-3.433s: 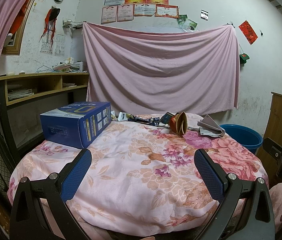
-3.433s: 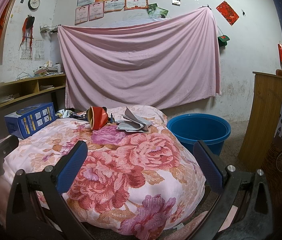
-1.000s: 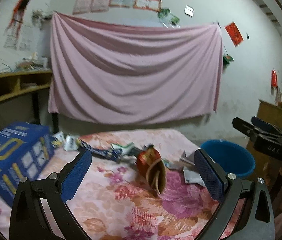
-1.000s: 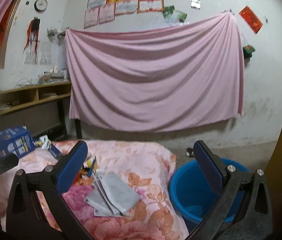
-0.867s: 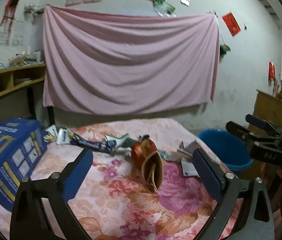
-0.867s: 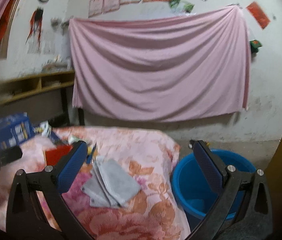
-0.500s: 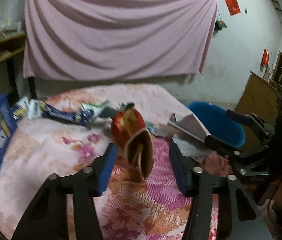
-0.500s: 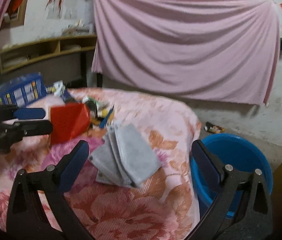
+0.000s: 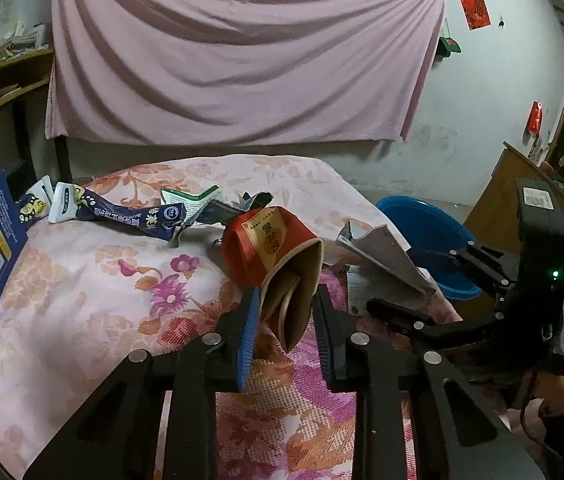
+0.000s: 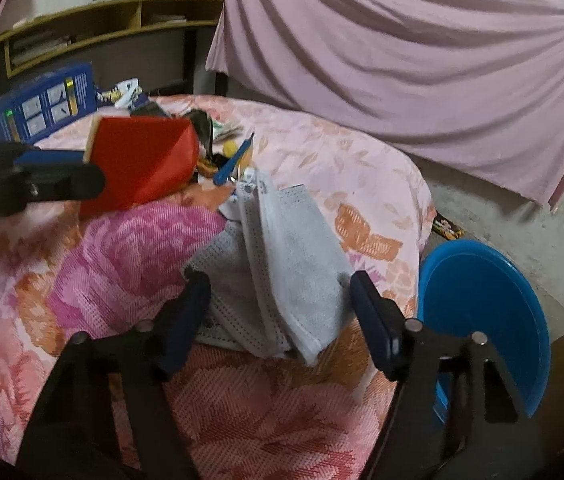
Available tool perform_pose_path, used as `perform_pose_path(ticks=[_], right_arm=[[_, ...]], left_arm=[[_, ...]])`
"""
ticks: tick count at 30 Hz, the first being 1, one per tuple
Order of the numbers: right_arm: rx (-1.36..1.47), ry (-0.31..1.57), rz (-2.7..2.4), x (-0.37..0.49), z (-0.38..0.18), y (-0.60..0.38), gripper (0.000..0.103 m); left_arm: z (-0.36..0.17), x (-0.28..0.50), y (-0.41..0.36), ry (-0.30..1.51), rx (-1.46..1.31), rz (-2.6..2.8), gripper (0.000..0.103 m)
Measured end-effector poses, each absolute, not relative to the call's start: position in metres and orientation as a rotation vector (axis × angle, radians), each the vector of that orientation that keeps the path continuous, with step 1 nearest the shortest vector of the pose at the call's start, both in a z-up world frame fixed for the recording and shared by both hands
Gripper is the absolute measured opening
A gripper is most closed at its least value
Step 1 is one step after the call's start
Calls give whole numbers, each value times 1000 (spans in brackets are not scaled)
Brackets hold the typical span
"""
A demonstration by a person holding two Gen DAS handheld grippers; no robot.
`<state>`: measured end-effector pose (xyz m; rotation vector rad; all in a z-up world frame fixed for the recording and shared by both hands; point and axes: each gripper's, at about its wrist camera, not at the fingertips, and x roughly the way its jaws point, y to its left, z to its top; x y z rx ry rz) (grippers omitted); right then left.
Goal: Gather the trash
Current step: 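Grasp the red paper cup with the left tool while the right tool grasps the grey masks, then carry cup and masks over the blue basin and open both tools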
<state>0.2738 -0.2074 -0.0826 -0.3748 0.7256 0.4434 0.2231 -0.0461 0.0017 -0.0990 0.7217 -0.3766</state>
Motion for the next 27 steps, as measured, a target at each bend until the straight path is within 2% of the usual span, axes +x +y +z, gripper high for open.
perform_pose_path(ticks=[1, 3, 10, 13, 15, 18, 20, 27], right_arm=[[-378, 734, 443, 274, -83, -208, 93], [-372, 758, 446, 275, -85, -210, 92], [-319, 800, 447, 271, -85, -221, 91], [-303, 804, 448, 272, -85, -221, 87], [-289, 804, 437, 271, -85, -223, 79], [-284, 794, 435, 266, -84, -222, 60], [-281, 784, 437, 264, -83, -221, 51], [-143, 650, 433, 249, -62, -241, 48]], left_arm=[[2, 223, -47, 723, -94, -370, 6], [0, 222, -48, 736, -91, -358, 3], [-4, 216, -51, 746, -96, -356, 1], [-3, 212, -52, 740, -96, -339, 1], [-2, 207, -51, 727, -93, -322, 1], [-1, 199, -52, 706, -73, -299, 1], [1, 193, -53, 684, -58, -284, 1], [18, 185, -65, 586, -27, -278, 1]])
